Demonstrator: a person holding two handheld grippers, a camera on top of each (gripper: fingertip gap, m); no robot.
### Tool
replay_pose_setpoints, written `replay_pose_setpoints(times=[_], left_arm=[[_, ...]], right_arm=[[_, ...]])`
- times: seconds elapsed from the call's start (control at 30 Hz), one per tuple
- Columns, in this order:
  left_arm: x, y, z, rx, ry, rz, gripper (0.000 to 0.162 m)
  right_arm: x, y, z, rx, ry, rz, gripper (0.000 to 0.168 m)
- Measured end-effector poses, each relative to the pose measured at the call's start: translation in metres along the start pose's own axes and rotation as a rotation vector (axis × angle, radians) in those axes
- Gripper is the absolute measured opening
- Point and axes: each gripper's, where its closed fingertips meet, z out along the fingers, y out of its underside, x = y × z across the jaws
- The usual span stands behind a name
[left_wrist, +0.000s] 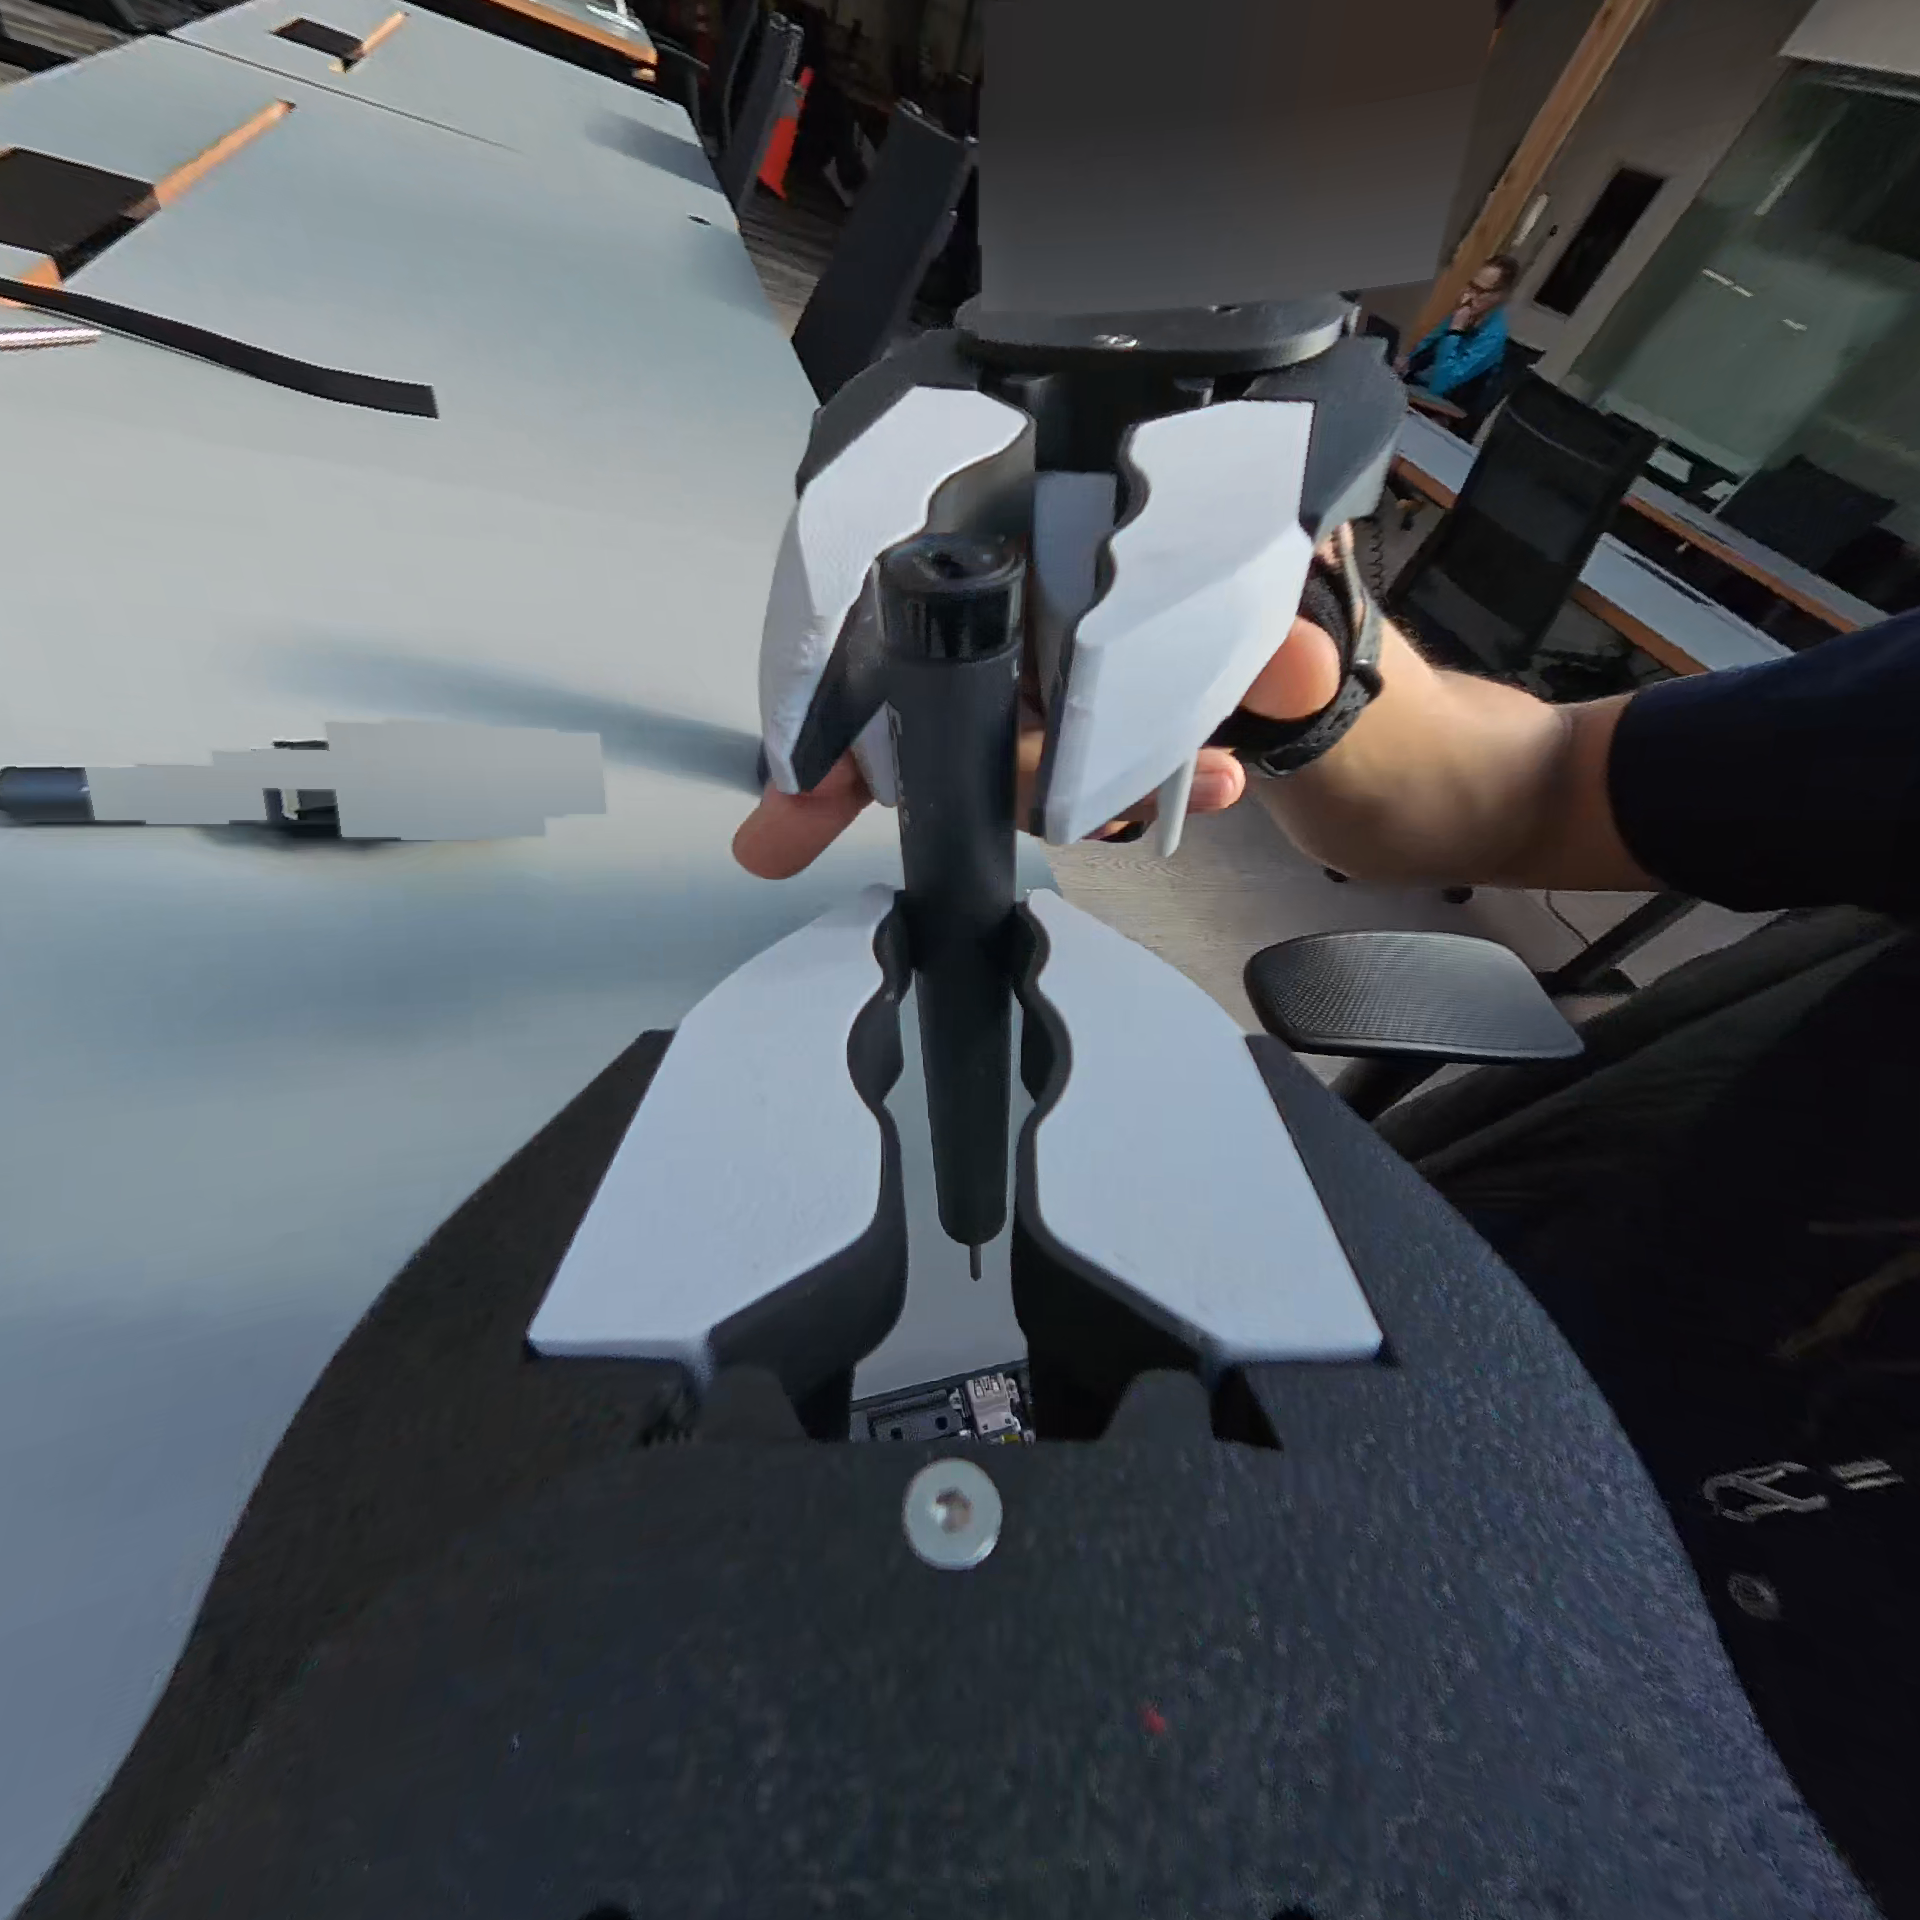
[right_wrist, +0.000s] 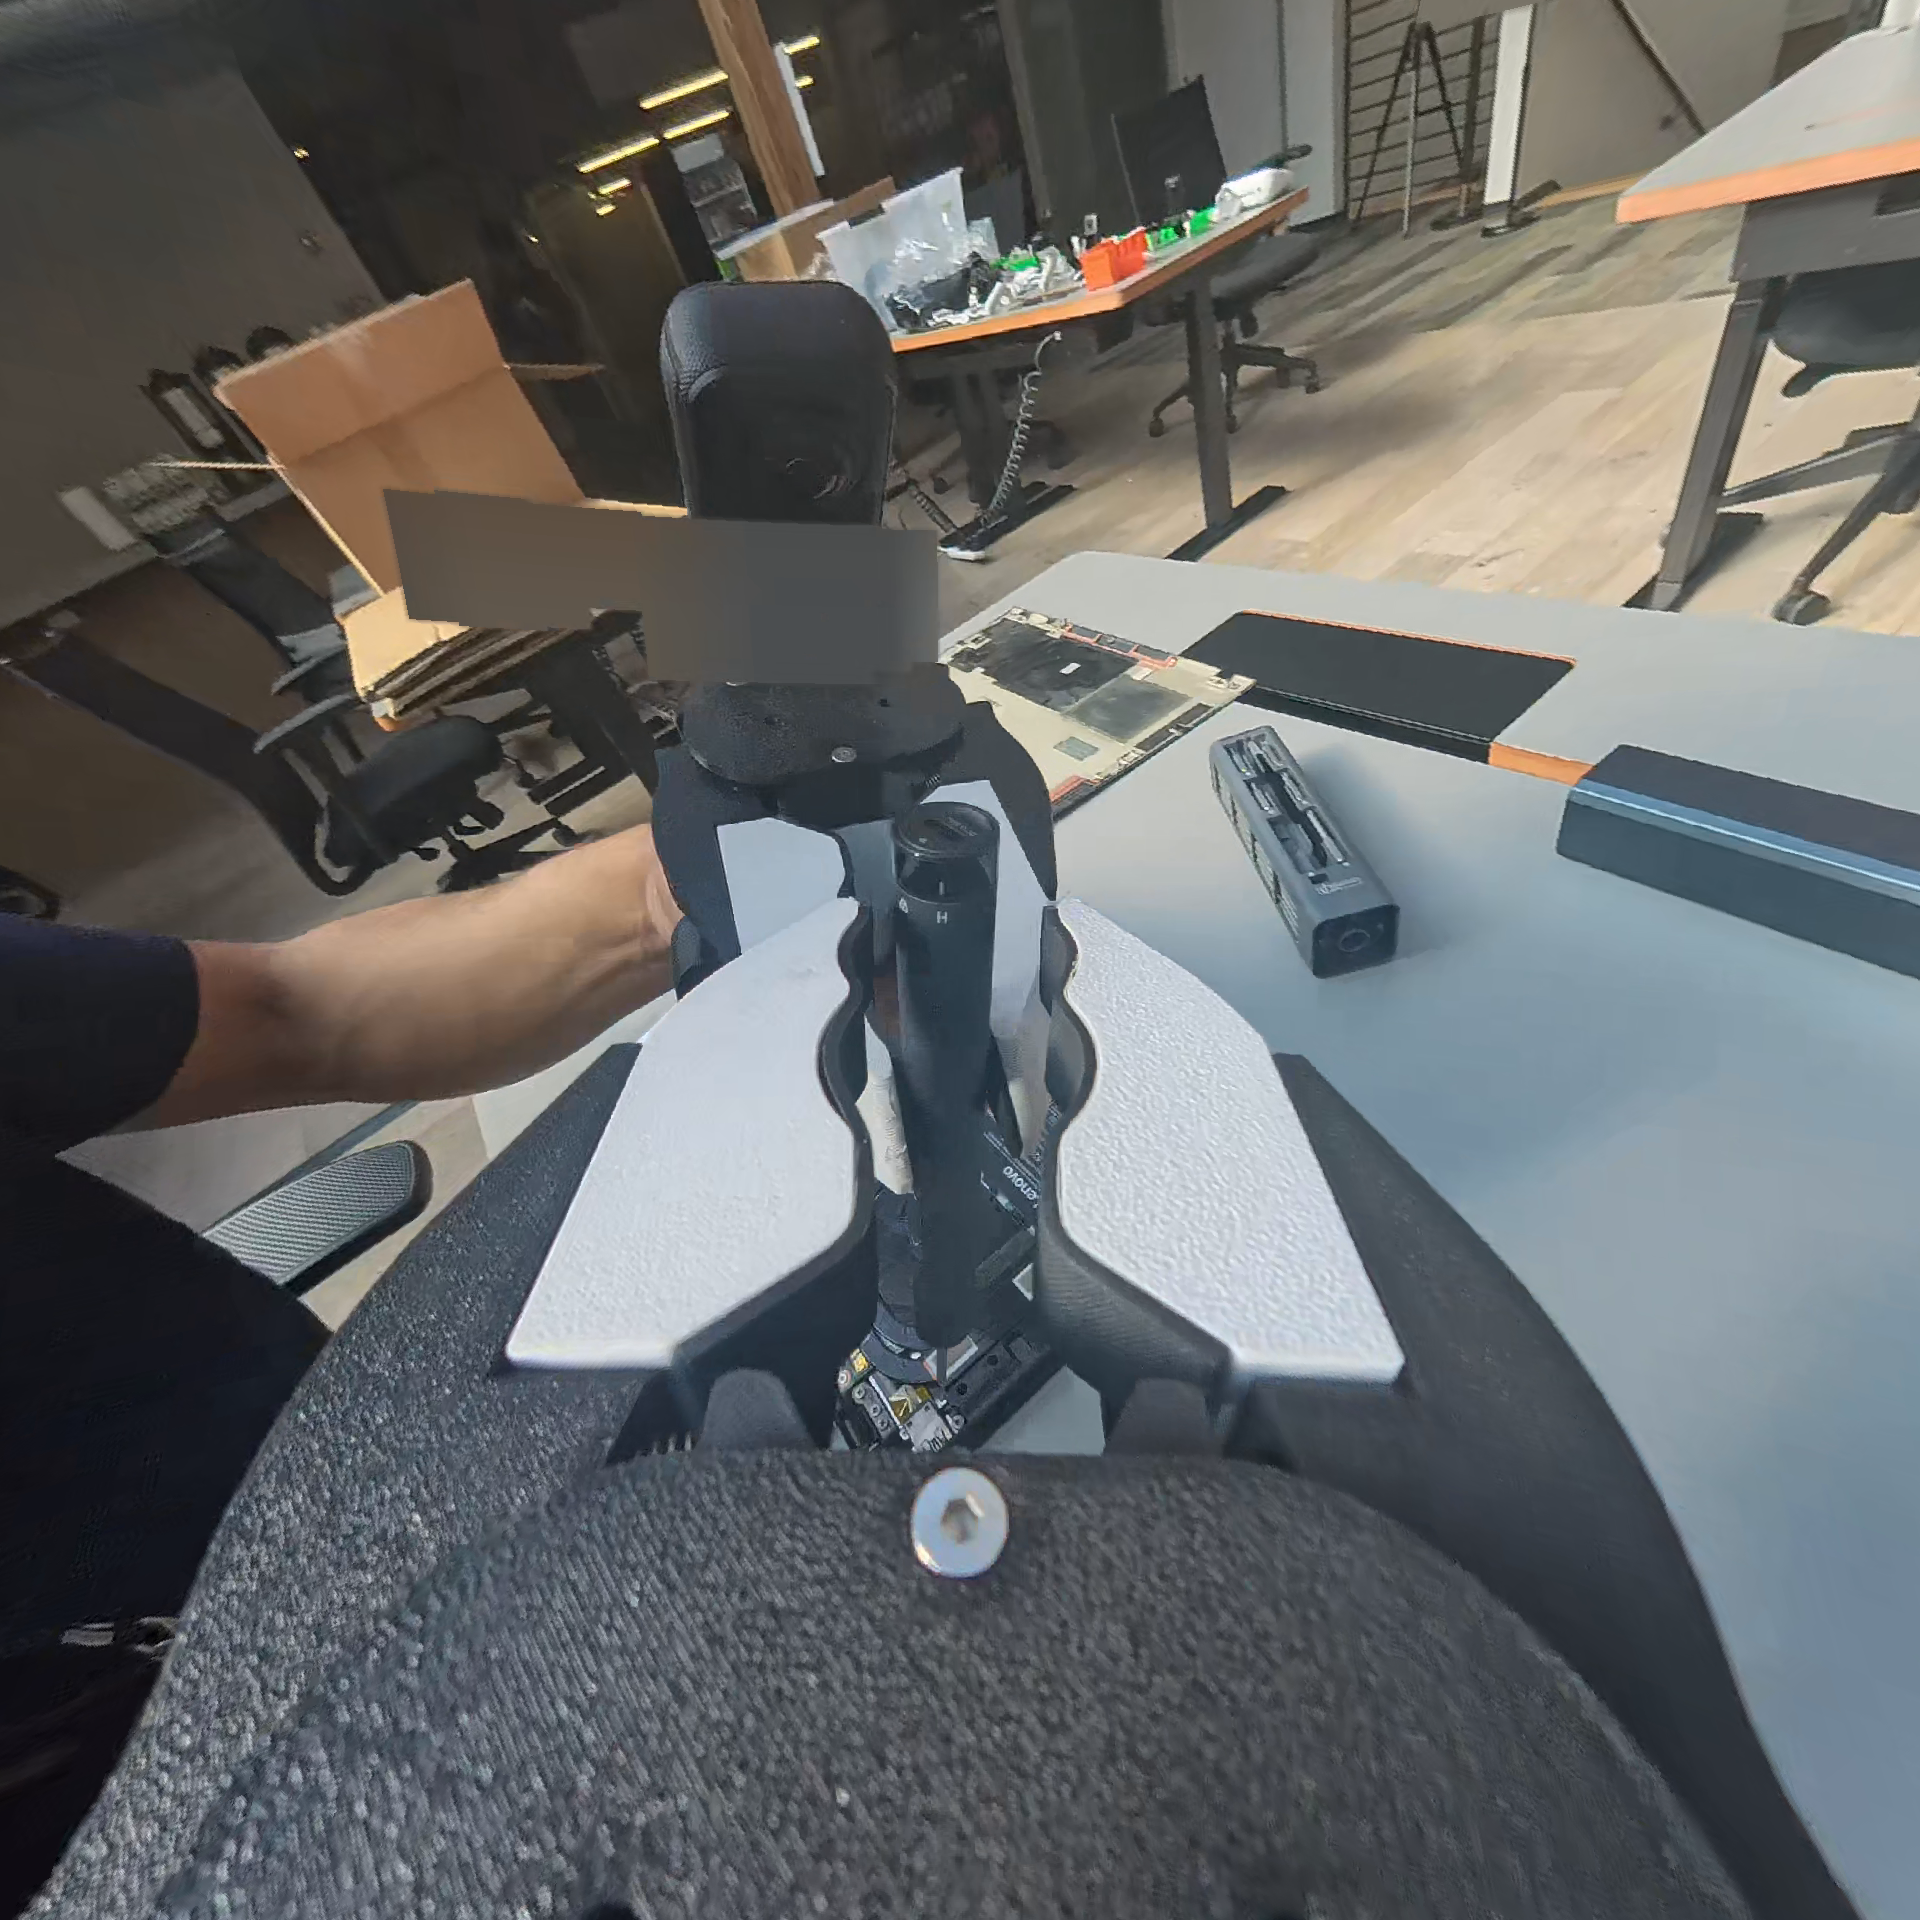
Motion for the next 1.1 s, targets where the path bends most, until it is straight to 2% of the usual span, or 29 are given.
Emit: replay_pose_setpoints(times=[0.07,0.17,0.23,0.37,0.43,0.5,0.57,0.7,0.83,1.1], left_arm=[[0.005,0.001,-0.005,-0.013,0.079,-0.016,0.018],[0.013,0.006,-0.012,-0.039,0.176,-0.021,0.018],[0.010,0.009,-0.018,-0.033,0.184,-0.025,0.018],[-0.017,0.022,-0.033,0.009,-0.001,-0.024,0.021],[-0.035,0.037,-0.046,0.008,-0.157,-0.014,0.032],[-0.050,0.055,-0.060,-0.005,-0.294,-0.016,0.033],[-0.062,0.073,-0.075,-0.029,-0.418,-0.029,0.041],[-0.077,0.106,-0.100,-0.062,-0.619,-0.080,0.035],[-0.073,0.131,-0.109,-0.102,-0.683,-0.109,0.032],[-0.067,0.147,-0.122,-0.113,-0.750,-0.169,0.025]], right_arm=[[-0.003,0.004,0.008,-0.029,-0.049,0.012,0.035],[-0.012,0.010,0.020,-0.055,-0.095,-0.052,0.018],[-0.011,0.011,0.027,-0.062,-0.087,-0.065,0.018],[0.005,0.013,0.042,-0.034,0.025,-0.180,0.018],[0.010,0.013,0.048,-0.008,0.057,-0.225,0.017],[0.017,0.016,0.056,-0.008,0.108,-0.270,0.018],[0.023,0.017,0.061,-0.008,0.153,-0.331,0.018],[0.027,0.018,0.070,0.010,0.159,-0.343,0.018],[0.031,0.027,0.079,-0.006,0.151,-0.336,0.018],[0.031,0.033,0.085,-0.012,0.131,-0.311,0.018]])
